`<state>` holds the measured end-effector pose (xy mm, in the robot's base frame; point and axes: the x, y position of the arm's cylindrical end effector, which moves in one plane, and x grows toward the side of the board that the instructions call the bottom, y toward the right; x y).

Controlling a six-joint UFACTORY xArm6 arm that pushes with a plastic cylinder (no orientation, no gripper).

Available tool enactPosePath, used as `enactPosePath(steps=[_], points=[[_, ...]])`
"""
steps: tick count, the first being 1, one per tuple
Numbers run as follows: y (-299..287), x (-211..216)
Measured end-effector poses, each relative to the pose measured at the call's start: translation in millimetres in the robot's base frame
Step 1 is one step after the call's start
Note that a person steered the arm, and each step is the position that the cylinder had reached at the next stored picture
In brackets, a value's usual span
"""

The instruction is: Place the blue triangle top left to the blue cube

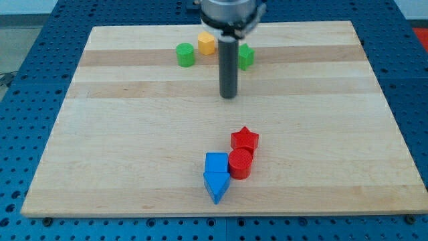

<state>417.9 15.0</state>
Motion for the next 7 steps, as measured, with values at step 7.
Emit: enactPosePath(steps=[7], points=[[-26.0, 197.3]])
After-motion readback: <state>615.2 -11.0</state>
